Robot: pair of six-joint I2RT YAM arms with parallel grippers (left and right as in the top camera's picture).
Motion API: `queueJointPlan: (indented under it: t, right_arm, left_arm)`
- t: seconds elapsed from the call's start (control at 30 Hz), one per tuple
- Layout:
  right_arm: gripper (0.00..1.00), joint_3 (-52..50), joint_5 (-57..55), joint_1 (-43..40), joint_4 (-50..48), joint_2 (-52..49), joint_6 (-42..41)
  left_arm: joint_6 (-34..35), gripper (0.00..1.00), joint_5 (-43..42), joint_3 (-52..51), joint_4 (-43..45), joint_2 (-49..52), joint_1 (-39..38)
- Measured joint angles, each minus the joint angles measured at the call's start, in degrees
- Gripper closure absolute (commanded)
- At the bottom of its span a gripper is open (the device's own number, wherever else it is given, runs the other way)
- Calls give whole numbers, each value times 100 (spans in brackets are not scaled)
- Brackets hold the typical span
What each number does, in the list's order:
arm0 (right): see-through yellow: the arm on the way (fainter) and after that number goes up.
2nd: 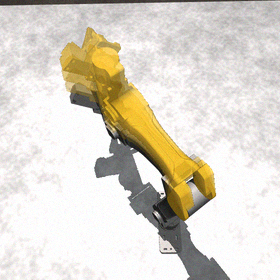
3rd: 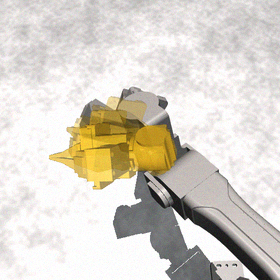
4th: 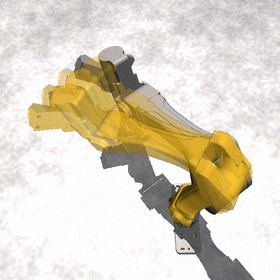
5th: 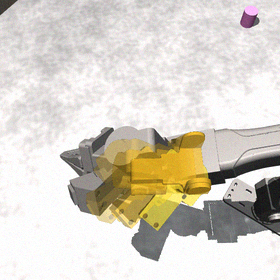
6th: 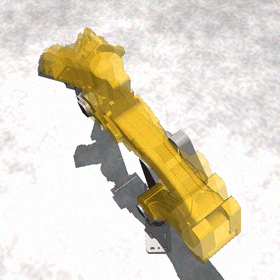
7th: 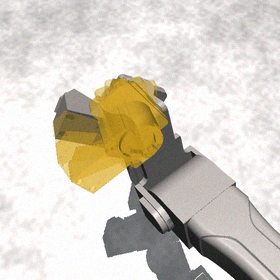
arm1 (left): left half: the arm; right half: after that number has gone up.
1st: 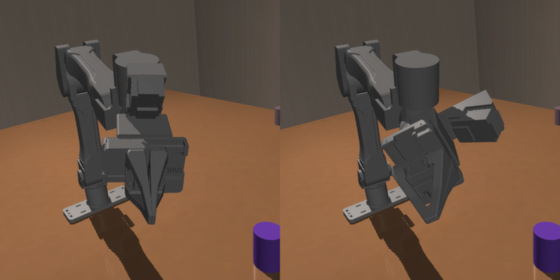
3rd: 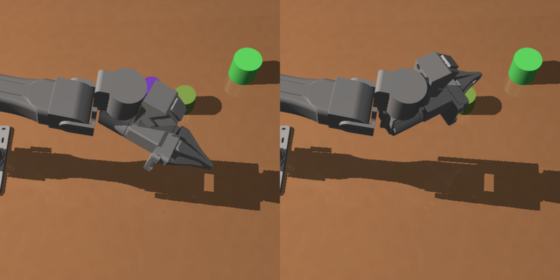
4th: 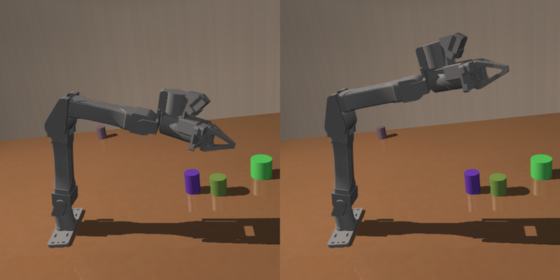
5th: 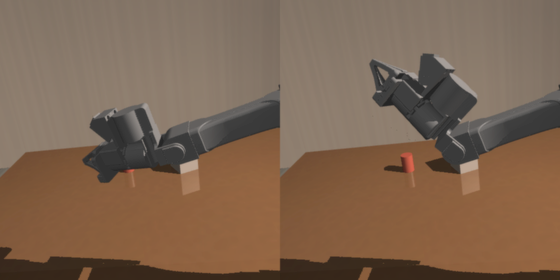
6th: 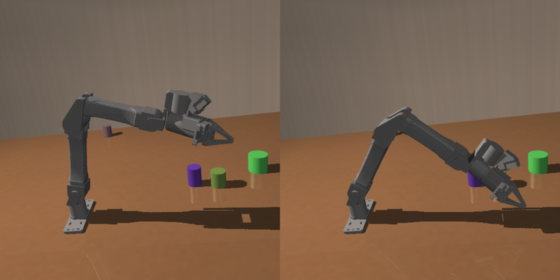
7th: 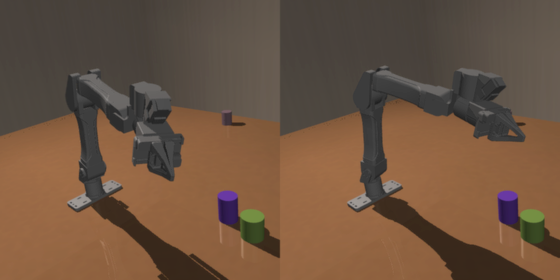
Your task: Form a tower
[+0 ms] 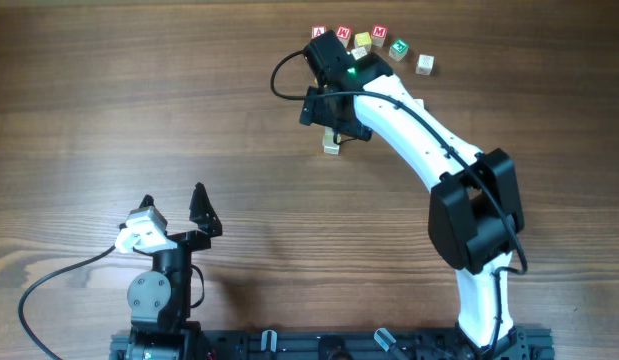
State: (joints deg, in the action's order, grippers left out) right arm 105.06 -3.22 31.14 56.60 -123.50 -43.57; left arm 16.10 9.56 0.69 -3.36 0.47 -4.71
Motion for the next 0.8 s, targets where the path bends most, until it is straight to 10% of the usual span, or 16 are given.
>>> queueJointPlan:
  t: [0.8]
  right_arm:
    - [59,-2,214,0,-122,-455,553]
  left_arm:
    - [0,0,0,0,0,0,0]
